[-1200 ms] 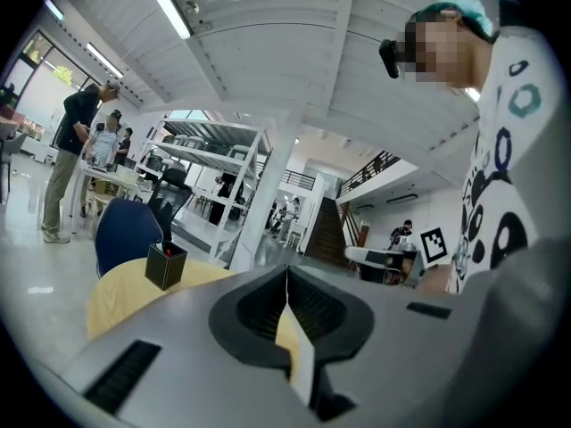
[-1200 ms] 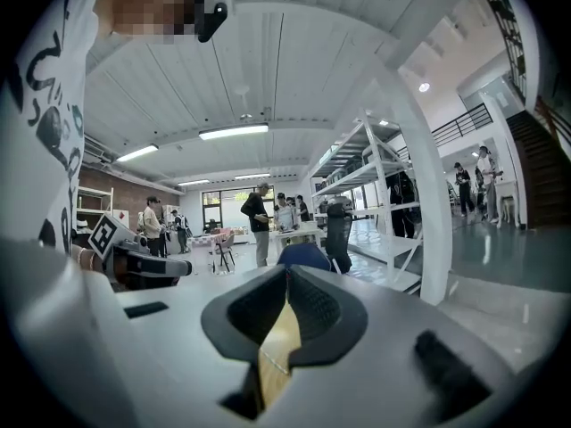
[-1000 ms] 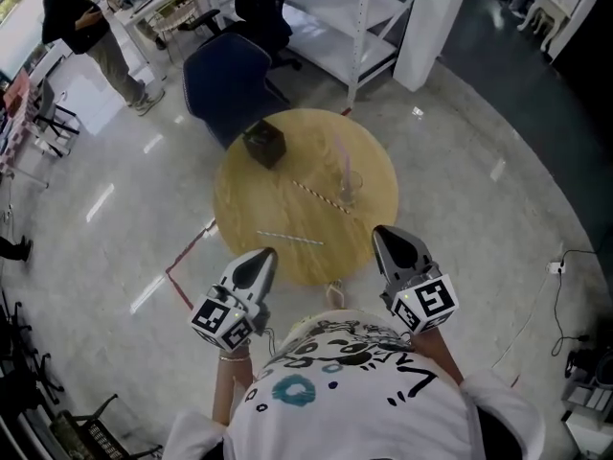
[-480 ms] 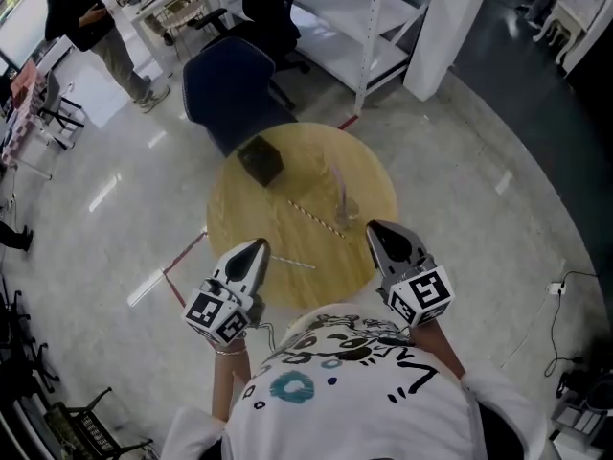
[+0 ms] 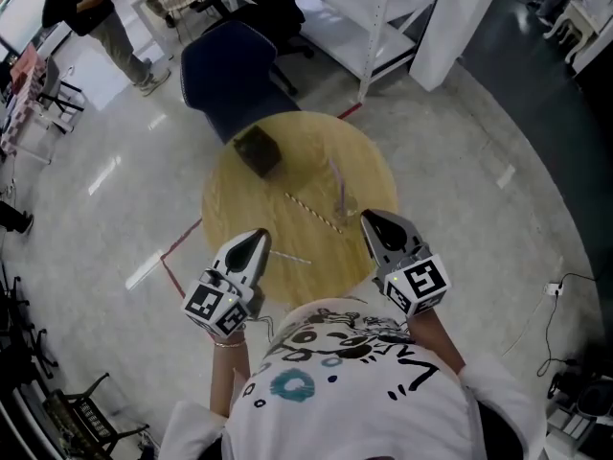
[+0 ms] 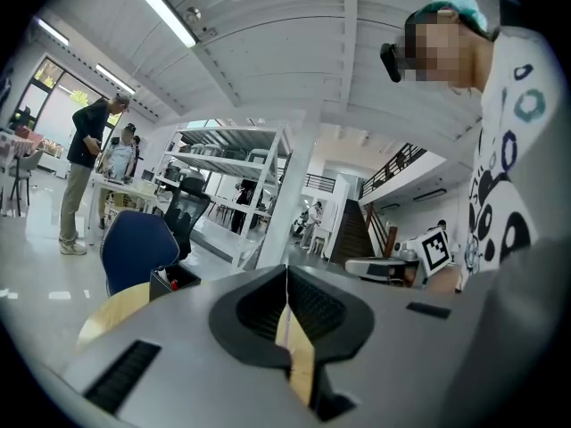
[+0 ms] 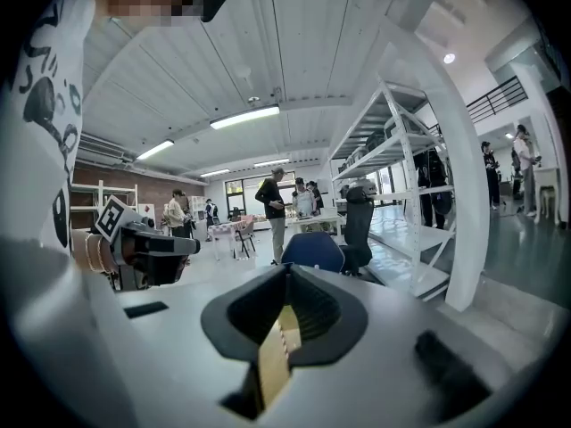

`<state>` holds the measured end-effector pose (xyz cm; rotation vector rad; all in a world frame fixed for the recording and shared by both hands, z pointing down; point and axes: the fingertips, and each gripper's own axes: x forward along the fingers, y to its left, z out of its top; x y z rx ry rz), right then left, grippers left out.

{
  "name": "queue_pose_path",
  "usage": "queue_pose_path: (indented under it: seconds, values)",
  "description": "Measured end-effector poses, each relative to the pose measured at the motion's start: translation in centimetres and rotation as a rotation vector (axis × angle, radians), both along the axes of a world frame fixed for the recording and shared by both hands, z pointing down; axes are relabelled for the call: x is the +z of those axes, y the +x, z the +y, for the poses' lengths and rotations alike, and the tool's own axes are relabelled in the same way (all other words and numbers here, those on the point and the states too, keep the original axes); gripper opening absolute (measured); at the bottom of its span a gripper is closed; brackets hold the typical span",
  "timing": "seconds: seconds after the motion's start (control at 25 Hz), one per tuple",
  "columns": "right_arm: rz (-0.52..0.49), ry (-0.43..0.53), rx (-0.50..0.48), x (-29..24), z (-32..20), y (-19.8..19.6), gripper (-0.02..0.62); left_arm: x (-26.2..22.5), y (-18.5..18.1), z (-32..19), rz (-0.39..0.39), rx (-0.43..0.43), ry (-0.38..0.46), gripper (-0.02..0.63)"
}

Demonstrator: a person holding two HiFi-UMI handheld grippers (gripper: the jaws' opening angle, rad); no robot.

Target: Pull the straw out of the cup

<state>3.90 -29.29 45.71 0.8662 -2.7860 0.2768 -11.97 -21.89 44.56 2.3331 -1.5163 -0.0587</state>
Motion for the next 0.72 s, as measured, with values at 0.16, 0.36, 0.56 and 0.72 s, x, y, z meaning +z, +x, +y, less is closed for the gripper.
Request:
queue_pose_path:
  seconds: [0.16, 0.36, 0.56, 0.72]
  values:
    - [0.000, 0.002, 0.008, 0.2, -0.6, -0.3, 0.029, 0.4, 0.1, -0.4, -0.006, 0.013, -0.013, 0.017]
    - [0.022, -0.003, 0.021, 1.0, -1.7, -1.1, 0.029, 1.3, -0.2, -1.2, -0.013, 0.038, -0.036, 0.017]
    - [0.068, -0.025, 0.046, 2.6, -3.3, -1.9, 0.029, 2.5, -0.7, -2.6, -0.009, 0.075, -0.063, 0.017]
    - [0.126, -0.045, 0.049, 4.2, -4.5, -2.3, 0.029, 3.6, -0.8, -3.8, -0.020, 0.114, -0.091, 0.017]
